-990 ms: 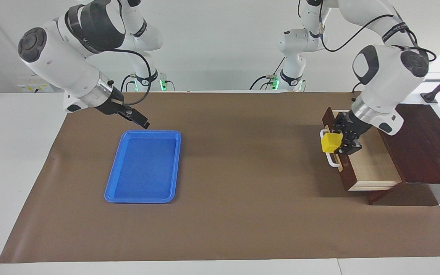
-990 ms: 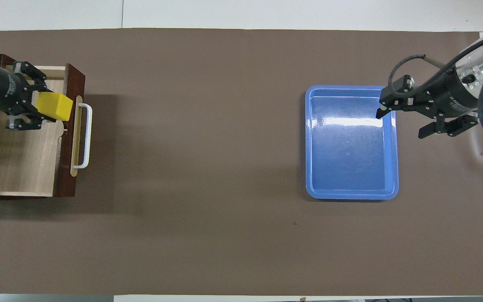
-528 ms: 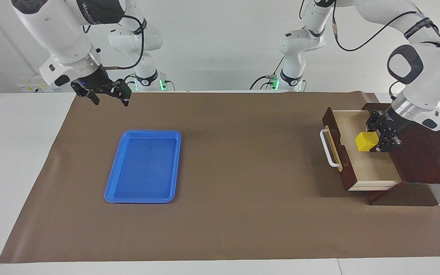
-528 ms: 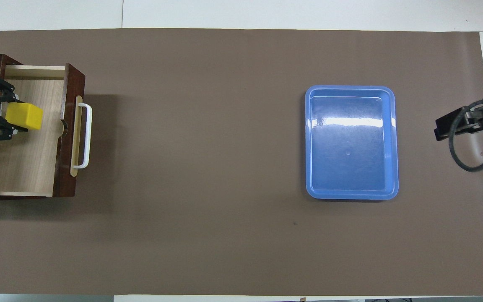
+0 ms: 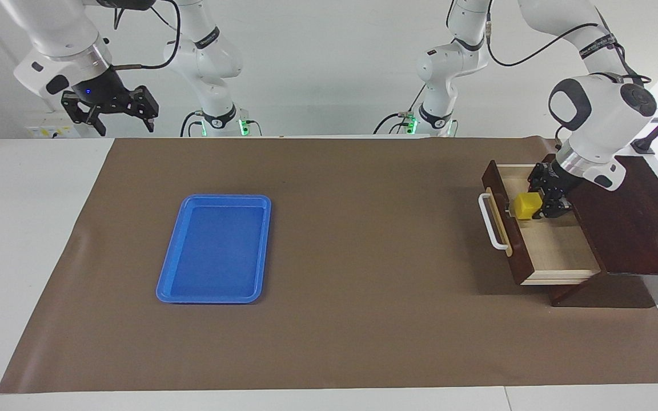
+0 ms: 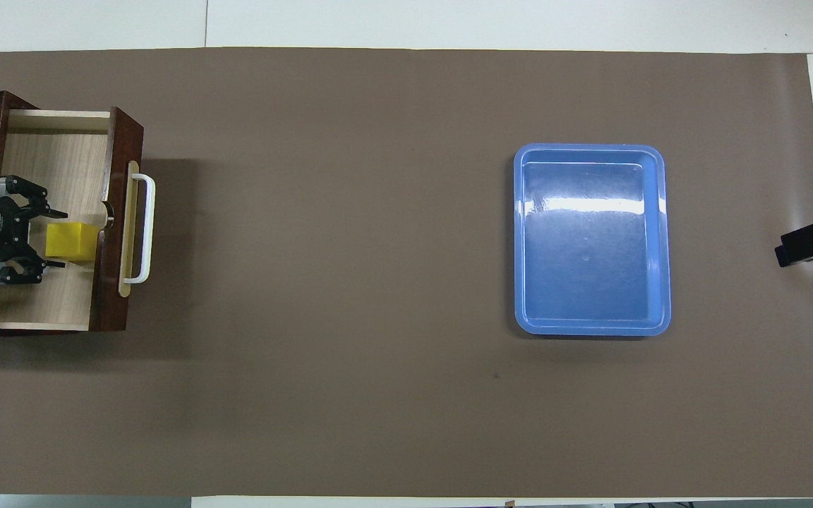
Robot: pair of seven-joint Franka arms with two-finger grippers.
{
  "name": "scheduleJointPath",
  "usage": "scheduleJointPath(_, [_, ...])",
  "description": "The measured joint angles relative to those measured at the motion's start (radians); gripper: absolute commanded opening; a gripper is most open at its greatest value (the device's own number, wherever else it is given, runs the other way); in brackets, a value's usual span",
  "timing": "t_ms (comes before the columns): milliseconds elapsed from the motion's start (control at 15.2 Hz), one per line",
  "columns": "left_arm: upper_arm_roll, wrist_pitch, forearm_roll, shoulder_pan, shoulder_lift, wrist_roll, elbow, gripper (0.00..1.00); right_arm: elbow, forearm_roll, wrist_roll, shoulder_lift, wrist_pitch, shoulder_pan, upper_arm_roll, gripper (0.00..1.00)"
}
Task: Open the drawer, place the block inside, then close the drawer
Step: 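Open the left gripper to release the block inside the drawer, then push the drawer shut with the left gripper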
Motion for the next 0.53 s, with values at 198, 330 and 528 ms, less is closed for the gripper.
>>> scheduleJointPath(198, [-0.013,-0.056,0.000,-0.006,-0.001,-0.019,0.071,1.00,-0.036,0.000,0.006,0.013,0.048,0.000,0.002,1.00])
scheduleJointPath(330, [-0.023,-0.099,0.034,-0.065,-0.001,-0.123,0.115,1.00,-0.039,0.000,0.017,0.023,0.055,-0.001,0.002,1.00])
scheduleJointPath(528, [-0.037,-0.096,0.114,-0.225,0.008,-0.319,0.097,1.00,-0.039,0.000,0.033,0.024,0.055,-0.003,0.000,1.00])
